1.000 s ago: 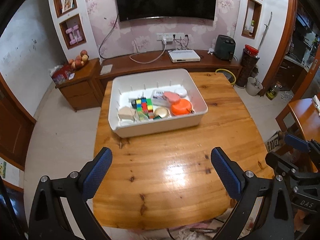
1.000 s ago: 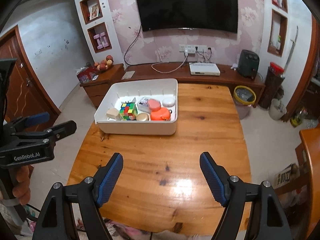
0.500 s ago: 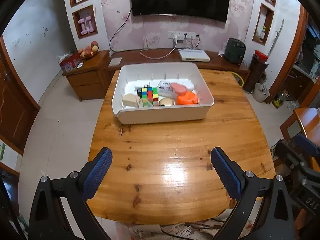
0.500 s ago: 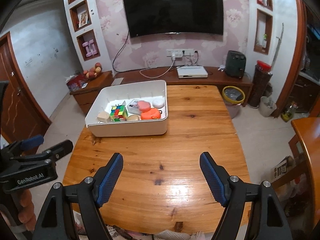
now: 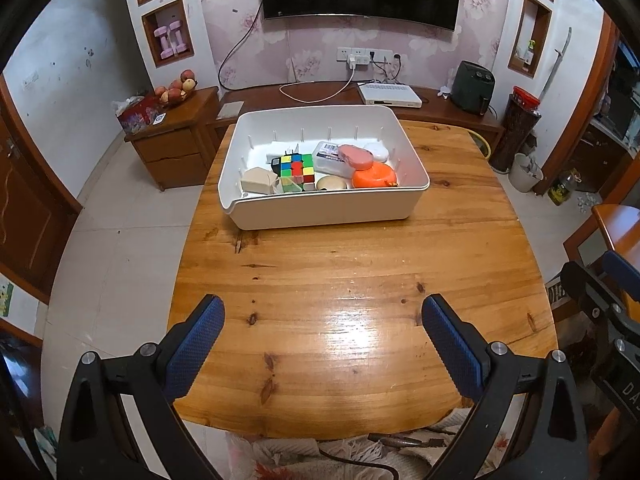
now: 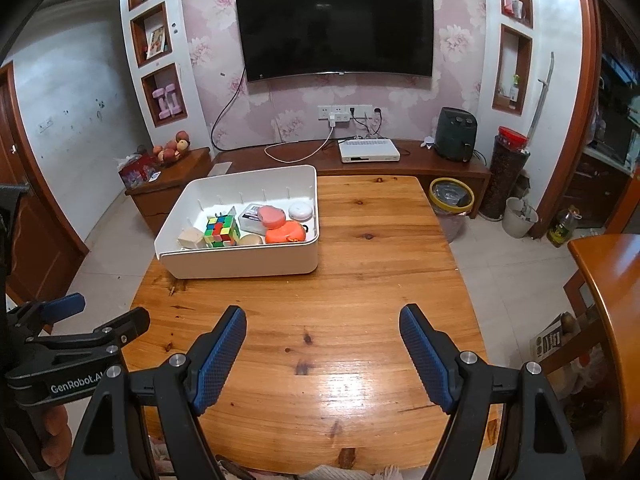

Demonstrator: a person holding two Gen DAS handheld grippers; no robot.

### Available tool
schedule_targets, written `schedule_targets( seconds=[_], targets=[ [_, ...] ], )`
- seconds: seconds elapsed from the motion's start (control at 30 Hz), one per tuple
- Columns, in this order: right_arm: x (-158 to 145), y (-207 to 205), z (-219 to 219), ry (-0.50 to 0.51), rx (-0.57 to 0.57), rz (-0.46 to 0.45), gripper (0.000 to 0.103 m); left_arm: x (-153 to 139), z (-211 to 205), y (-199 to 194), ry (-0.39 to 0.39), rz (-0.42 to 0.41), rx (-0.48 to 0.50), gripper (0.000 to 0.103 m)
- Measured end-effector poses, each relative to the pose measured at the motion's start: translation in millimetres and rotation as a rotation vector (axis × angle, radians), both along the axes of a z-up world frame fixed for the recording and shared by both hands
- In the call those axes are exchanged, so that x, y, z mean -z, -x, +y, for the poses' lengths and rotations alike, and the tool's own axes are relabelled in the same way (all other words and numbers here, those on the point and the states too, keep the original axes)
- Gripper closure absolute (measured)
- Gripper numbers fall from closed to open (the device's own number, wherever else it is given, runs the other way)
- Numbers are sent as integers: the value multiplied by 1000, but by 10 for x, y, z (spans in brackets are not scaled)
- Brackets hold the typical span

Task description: Organize rigid objects

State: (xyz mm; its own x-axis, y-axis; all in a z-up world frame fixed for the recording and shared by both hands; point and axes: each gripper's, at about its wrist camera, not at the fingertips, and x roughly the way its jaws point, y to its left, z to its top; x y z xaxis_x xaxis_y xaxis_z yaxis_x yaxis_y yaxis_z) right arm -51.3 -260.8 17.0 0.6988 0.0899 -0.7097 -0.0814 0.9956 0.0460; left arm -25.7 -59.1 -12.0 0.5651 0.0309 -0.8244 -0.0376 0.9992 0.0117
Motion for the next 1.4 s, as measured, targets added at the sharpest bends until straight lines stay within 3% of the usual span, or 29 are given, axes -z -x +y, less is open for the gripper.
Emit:
schedule_targets(
  seconds=[1.4],
  targets=[
    [106,-9,-33,-6,-12,26,23,39,-66,-15,0,5,13,4]
  ],
)
